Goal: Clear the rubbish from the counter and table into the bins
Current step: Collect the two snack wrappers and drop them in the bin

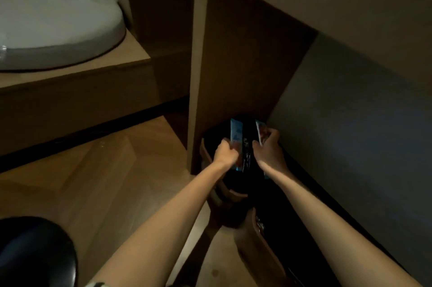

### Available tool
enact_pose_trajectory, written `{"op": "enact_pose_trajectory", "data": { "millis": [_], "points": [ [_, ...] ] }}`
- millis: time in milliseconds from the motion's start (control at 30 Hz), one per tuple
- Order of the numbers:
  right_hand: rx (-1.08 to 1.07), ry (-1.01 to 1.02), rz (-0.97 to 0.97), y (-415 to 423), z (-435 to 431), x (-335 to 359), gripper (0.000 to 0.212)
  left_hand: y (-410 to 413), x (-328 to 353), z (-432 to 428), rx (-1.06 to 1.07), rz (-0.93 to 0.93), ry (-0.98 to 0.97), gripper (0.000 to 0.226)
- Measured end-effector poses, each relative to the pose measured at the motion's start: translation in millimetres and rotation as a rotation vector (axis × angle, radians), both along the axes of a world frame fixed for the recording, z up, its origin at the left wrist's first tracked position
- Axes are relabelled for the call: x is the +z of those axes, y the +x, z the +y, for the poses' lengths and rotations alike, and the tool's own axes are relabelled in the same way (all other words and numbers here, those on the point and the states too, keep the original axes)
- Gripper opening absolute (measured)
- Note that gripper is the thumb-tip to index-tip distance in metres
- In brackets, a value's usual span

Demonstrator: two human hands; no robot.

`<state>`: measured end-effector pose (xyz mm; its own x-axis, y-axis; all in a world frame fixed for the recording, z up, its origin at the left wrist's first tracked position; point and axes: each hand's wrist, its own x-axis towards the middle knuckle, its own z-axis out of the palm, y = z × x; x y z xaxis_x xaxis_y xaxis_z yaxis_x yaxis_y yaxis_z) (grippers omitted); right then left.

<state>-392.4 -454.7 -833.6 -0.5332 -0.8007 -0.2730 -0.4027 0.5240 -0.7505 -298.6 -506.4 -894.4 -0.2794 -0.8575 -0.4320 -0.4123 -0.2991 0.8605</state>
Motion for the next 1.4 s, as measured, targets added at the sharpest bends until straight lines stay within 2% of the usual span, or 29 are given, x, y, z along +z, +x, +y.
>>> {"op": "enact_pose_trajectory", "data": {
  "millis": [100, 233, 300, 467, 600, 700, 833, 967, 1100, 1400],
  "points": [
    [-0.038, -0.092, -0.034, -23, -27, -36, 0.043, -24, -45, -29, -0.121, -0.106, -0.094, 0.040],
    [-0.019, -0.108, -0.062, -38, -53, -75, 0.047, -36, -72, -46, -0.331, -0.324, -0.231, 0.048],
    [-0.028, -0.113, -0.066, -41, -57, -90, 0.049, -33, -77, -48, -0.346, -0.324, -0.288, 0.051],
    [-0.023, -0.073, -0.118, -41, -57, -108, 0.051, -3, -70, -31, -0.348, -0.160, -0.475, 0.052],
    [0.085, -0.022, -0.189, -37, -56, -112, 0.064, 18, -72, -21, -0.321, -0.322, -0.634, 0.050],
    [0.181, 0.024, -0.110, -36, -54, -113, 0.055, 29, -74, -17, -0.319, -0.411, -0.676, 0.036],
    [0.263, 0.028, -0.008, -29, -47, -105, 0.040, 37, -67, -14, -0.336, -0.428, -0.656, 0.038],
    [0.277, -0.008, 0.058, -6, -28, -78, 0.036, 52, -32, -5, -0.315, -0.479, -0.623, 0.051],
    [0.252, -0.016, -0.010, 24, -4, -29, 0.033, 77, 24, 12, -0.263, -0.518, -0.638, 0.049],
    [0.431, 0.028, -0.005, 95, 37, 151, 0.034, 150, 210, 64, -0.067, -0.520, -0.495, 0.045]
  ]
}}
